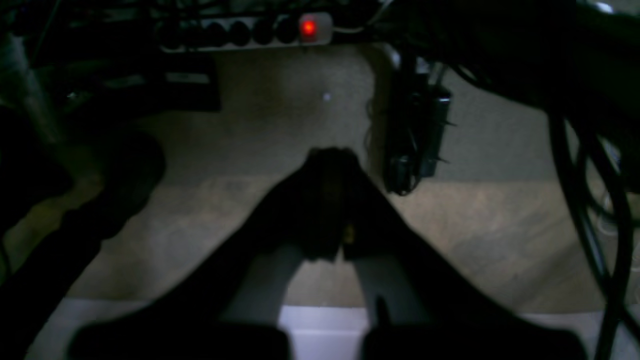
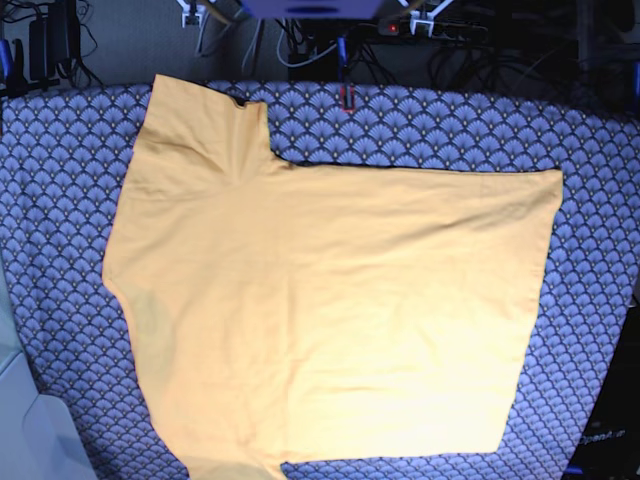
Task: Fold the T-shirt properly
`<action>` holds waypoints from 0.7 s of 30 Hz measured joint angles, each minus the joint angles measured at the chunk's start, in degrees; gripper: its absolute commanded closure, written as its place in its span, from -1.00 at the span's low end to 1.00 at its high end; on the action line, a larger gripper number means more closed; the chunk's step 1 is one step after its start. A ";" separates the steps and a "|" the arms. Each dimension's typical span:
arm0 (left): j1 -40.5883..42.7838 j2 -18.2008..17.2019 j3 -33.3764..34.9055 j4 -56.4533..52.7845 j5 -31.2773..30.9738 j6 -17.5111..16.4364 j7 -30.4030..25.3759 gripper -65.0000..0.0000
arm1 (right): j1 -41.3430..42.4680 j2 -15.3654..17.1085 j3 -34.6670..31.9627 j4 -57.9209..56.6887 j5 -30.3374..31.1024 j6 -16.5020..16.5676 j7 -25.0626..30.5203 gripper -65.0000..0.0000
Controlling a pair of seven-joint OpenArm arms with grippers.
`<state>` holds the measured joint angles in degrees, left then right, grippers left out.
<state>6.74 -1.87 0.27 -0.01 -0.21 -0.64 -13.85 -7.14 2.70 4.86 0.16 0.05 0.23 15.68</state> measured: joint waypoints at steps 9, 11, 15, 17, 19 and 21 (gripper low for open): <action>2.56 -0.79 0.00 0.15 -0.02 0.20 -7.19 1.00 | -7.91 1.66 0.00 -0.11 -0.20 0.02 17.90 1.00; 4.07 -1.18 0.00 0.11 -0.02 -2.38 -9.88 1.00 | -8.96 2.23 0.00 -0.11 -0.22 0.02 21.55 1.00; 6.86 -2.47 -0.24 0.00 -1.90 -10.62 -16.15 1.00 | -10.80 3.45 0.00 -0.04 -0.15 0.00 27.61 1.00; 8.11 -2.78 -0.28 0.07 -6.05 -13.03 -20.63 1.00 | -12.00 3.80 0.00 -0.04 -0.22 0.02 31.41 1.00; 9.09 -3.54 -0.26 0.07 -8.76 -15.47 -23.93 1.00 | -13.16 4.00 0.00 -0.07 -0.20 0.00 34.93 1.00; 10.25 -4.52 -0.26 0.11 -11.17 -17.73 -26.58 1.00 | -14.34 4.17 0.00 -0.04 -0.20 0.00 38.38 1.00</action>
<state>16.99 -6.39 0.01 0.10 -11.38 -18.37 -40.42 -21.47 6.87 4.86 0.12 -0.14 0.23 54.06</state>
